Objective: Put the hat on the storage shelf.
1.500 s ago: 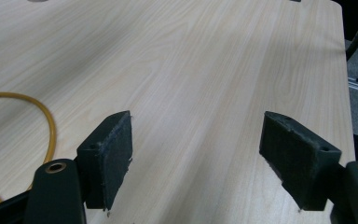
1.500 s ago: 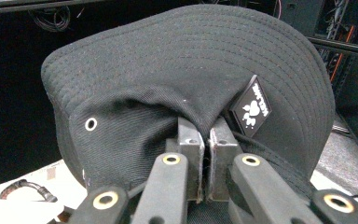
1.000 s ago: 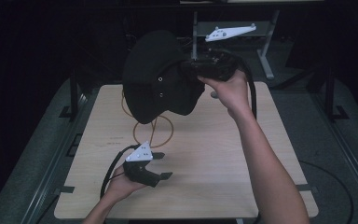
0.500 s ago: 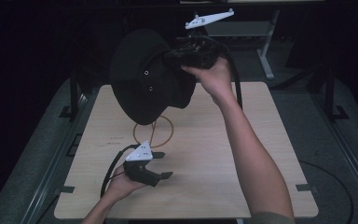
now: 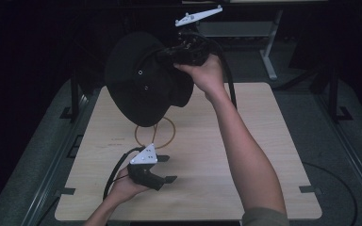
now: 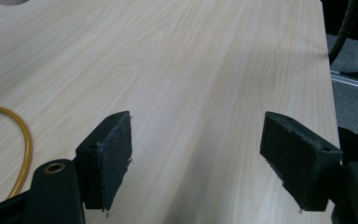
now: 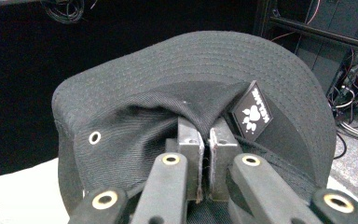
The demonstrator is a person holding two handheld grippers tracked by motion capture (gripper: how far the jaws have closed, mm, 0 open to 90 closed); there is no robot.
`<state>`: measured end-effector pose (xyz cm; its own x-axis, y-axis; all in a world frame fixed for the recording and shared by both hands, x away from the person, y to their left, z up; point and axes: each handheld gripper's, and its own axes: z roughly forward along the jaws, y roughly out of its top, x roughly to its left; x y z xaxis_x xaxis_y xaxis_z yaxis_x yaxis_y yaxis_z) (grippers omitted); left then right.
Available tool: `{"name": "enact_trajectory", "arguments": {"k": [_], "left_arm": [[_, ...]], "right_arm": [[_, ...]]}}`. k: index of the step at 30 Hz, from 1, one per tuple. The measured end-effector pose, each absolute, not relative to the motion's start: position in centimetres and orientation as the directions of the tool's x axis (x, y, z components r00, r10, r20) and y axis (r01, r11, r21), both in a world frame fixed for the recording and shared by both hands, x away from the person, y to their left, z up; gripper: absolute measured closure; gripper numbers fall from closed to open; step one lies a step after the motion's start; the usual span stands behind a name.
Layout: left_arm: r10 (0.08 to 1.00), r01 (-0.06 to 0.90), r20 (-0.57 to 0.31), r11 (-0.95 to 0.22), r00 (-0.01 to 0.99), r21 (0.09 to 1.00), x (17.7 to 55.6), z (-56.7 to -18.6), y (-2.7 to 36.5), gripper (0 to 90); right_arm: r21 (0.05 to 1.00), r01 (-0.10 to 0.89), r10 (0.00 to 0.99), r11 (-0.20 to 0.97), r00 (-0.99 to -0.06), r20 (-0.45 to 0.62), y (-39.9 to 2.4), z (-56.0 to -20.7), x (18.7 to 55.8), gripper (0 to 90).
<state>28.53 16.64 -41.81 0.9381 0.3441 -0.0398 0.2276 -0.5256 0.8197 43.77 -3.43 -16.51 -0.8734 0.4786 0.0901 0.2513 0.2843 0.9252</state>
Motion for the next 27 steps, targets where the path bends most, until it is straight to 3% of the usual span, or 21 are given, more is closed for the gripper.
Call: {"name": "enact_trajectory", "arguments": {"k": [27], "left_arm": [[0.325, 0.207, -0.027, -0.535, 0.945, 0.819, 28.5, -41.8, 16.3, 24.5]], "right_arm": [[0.888, 0.284, 0.454, 0.361, -0.886, 0.099, 2.6, -17.8, 46.6, 86.3]]}}
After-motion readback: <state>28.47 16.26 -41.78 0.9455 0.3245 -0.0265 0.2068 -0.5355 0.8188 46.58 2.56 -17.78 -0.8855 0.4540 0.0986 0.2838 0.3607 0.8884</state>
